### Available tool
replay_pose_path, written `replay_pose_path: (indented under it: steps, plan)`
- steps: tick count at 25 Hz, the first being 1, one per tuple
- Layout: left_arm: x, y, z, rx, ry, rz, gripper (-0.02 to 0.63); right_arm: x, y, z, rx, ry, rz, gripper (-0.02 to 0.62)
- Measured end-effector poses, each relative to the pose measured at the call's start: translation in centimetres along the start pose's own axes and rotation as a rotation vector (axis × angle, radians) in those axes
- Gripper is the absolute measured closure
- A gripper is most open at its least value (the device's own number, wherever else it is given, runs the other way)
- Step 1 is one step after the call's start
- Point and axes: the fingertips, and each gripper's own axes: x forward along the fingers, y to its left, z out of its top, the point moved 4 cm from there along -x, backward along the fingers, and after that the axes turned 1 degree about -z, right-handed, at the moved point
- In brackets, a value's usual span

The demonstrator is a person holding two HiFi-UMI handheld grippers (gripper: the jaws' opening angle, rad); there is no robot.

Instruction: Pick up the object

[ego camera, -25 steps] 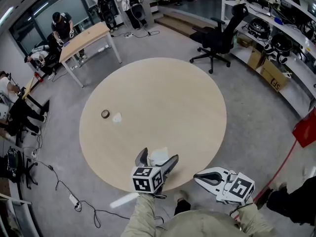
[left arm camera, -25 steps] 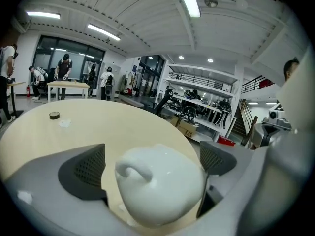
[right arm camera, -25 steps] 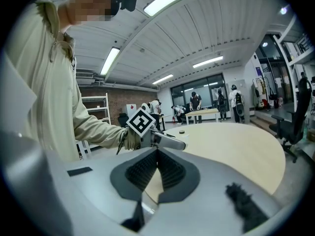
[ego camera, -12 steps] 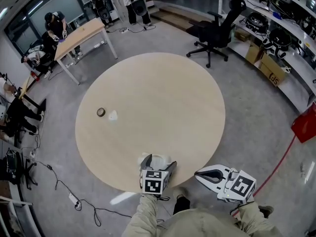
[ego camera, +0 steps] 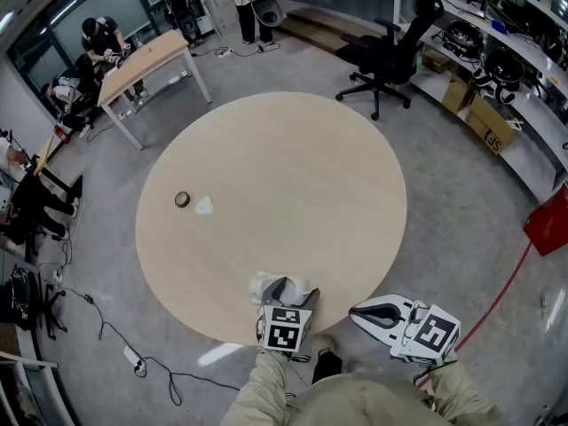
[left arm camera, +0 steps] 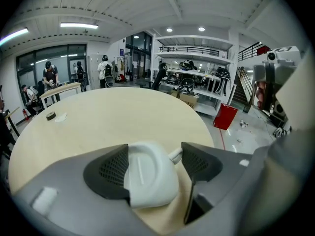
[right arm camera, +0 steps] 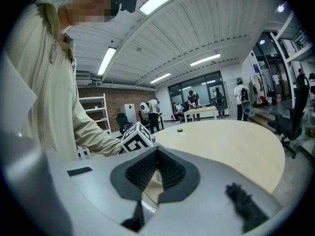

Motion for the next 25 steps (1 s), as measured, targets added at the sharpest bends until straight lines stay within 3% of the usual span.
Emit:
replay_pose_path:
  steps: [11,20,25]
  plan:
    - [-1.4,-0.1,0.1,0.018,-0.043,-0.018,0.314,0.7,0.1,0.1,-0.007,0.0,0.015,0.592]
    - [-3.6,1.7,1.9,0.006,-0.121,0.041,0.457,0.9,0.5,0.5,-0.014,-0.004,0.023,0.592]
    - [-3.7,1.7,1.4,0.029,-0.099,0.042,0.457,0.8,0.8,0.5,-0.019,-0.006,0.027,0.592]
